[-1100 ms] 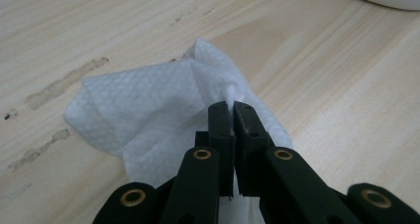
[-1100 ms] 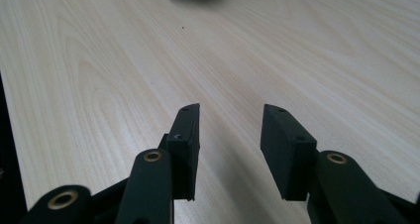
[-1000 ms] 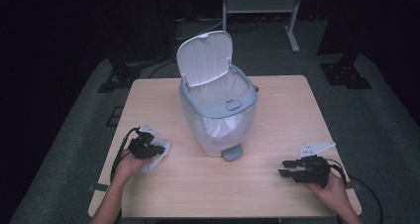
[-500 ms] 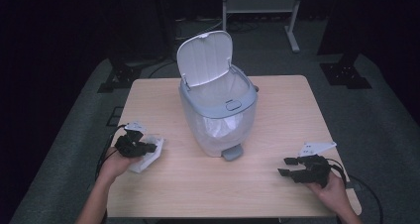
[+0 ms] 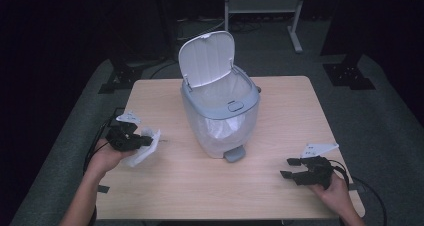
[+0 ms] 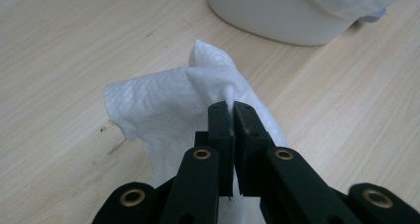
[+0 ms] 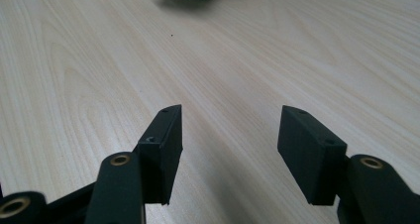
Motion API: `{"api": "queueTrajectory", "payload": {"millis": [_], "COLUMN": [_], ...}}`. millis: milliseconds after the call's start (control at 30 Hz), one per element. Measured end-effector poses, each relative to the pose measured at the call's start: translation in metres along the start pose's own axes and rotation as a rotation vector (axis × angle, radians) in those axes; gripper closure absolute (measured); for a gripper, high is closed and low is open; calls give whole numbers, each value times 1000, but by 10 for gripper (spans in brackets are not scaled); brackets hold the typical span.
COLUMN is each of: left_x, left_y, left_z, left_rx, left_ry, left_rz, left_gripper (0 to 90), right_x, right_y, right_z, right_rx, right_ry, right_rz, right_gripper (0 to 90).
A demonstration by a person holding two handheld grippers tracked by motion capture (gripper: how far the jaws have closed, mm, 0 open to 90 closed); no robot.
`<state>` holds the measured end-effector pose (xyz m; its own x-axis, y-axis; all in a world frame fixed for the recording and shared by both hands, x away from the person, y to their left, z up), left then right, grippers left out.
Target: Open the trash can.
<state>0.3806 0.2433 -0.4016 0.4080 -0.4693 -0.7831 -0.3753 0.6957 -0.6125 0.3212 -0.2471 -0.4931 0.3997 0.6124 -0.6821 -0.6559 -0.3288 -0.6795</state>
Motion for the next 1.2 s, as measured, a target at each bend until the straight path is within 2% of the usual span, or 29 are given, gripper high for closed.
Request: {"api": "queueTrajectory", "payload": {"millis": [400,467,767,1200], "left_x": [-25,-30,-41,-56], "left_y": [-34,-43,-70,-96], "left_z": [-3,-3,-8,-14], "left_rx": [54,67,110,154], "left_ry": [8,9,16,23], "left_rz": [1,-5,-15,-27], "left_gripper": [869,869,868,868], "right_x": [-1,-2,-4,-6], "right_y": [-1,-1,-1,-2], "right_z": [0,1,0,1], "right_rx": [-12,-13,-18,-24], "right_ry": [-3,0,0,-2], "right_rz": [-6,-7,-14,-15], "right_gripper": [396,392,386,383]}}
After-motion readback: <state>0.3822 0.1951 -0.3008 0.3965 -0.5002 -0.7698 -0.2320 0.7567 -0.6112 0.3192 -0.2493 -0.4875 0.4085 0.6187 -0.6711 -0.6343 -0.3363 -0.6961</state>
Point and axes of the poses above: each handheld gripper's, and its own axes: x roughly forward along the jaws, y roughly out of its underside, z roughly to its left, the point moved 6 cm from there along x, roughly forward along the jaws, and after that the axes turned 13 degrees about x, right-handed, at the moved point
